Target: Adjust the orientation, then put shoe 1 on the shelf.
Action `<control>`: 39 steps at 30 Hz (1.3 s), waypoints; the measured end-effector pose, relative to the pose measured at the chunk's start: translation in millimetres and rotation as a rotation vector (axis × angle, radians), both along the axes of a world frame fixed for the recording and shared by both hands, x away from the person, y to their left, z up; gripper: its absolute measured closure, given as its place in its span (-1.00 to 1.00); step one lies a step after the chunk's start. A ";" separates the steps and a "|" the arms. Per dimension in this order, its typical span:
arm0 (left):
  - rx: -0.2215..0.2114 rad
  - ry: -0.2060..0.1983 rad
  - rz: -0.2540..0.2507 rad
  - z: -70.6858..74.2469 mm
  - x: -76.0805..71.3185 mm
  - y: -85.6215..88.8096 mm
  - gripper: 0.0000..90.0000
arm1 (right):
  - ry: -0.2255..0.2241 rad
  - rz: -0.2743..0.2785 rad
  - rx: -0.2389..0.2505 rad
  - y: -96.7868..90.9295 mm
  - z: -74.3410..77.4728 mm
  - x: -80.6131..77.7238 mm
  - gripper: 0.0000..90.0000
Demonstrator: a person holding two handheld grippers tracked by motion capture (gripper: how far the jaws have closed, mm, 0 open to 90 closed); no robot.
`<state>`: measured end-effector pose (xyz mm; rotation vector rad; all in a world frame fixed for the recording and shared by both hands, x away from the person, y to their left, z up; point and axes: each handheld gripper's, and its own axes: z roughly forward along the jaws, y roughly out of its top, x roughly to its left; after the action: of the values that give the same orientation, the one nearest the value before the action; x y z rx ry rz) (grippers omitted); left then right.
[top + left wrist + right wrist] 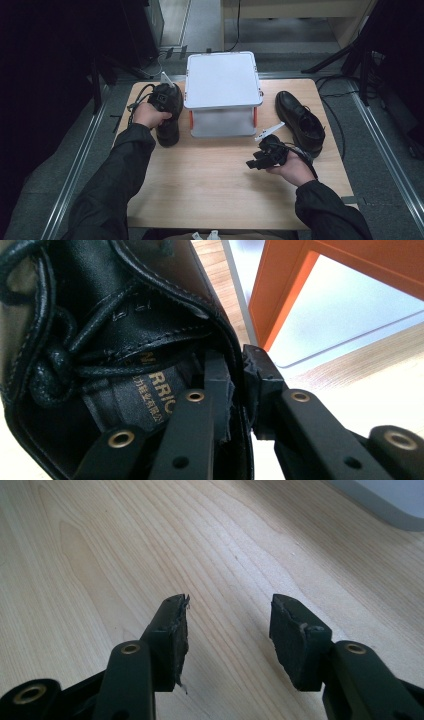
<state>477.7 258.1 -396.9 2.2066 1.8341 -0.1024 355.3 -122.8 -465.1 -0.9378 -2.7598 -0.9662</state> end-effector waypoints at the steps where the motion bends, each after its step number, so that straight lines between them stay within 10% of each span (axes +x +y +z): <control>1: 0.004 0.003 -0.005 0.2 -0.2 0.3 0.78 | 0.002 0.001 -0.002 0.2 -0.2 -0.1 0.12; 13: -0.098 -0.018 0.015 22.8 -10.3 24.3 0.57 | 0.002 0.002 -0.011 -0.6 -1.5 0.7 0.10; 25: -0.104 -0.052 0.064 47.7 -25.2 68.4 0.48 | 0.009 0.003 -0.016 0.1 -2.8 0.0 0.09; 39: -0.092 -0.020 0.115 30.4 -31.6 93.8 0.39 | 0.006 0.004 -0.011 0.8 -2.3 0.0 0.09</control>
<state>446.1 351.9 -366.5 2.0286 1.9014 -0.1381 355.3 -122.0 -467.4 -0.9347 -2.7643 -0.9465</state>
